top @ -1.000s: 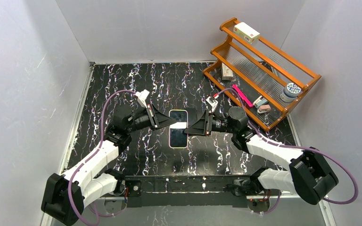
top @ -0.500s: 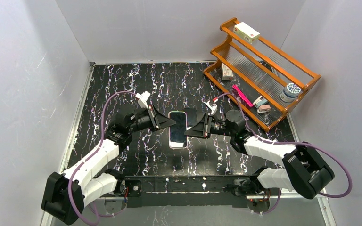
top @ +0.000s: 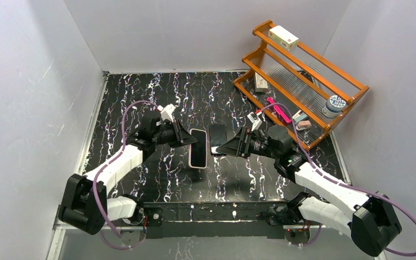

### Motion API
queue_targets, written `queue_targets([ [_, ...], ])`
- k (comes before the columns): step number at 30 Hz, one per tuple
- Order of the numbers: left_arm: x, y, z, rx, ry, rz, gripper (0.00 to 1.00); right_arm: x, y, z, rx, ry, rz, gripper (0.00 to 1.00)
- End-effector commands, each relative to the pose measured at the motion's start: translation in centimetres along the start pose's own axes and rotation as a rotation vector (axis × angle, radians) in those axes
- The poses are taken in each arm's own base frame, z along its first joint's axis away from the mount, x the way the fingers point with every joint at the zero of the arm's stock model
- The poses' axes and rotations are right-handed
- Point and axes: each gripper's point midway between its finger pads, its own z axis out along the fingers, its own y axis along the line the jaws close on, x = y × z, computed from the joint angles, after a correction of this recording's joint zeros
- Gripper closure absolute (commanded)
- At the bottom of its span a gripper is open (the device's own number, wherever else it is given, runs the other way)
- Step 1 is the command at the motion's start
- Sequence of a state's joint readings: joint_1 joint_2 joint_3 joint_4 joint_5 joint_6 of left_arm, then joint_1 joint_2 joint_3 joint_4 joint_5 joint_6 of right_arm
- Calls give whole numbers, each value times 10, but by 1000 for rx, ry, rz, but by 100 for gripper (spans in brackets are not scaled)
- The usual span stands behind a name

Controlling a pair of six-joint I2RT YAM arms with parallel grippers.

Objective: Put the phone into the phone case

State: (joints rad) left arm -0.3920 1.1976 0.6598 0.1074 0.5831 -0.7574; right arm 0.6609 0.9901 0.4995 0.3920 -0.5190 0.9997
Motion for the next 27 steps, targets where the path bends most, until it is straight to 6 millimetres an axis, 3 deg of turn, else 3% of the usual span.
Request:
queue_targets([
  [1, -38, 9, -8, -8, -53, 49, 100, -12, 0, -10, 82, -52, -65, 1],
  [4, -47, 51, -14, -109, -13, -58, 100, -15, 0, -16, 103, -76, -84, 1],
  [7, -54, 70, -15, -130, 18, -90, 100, -14, 3, -20, 100, -75, -125, 1],
  [19, -59, 104, 2, -170, 72, -126, 100, -12, 3, -25, 124, -49, -160, 1],
  [27, -65, 110, 8, -168, 54, -102, 100, -10, 0, -24, 130, -39, -155, 1],
])
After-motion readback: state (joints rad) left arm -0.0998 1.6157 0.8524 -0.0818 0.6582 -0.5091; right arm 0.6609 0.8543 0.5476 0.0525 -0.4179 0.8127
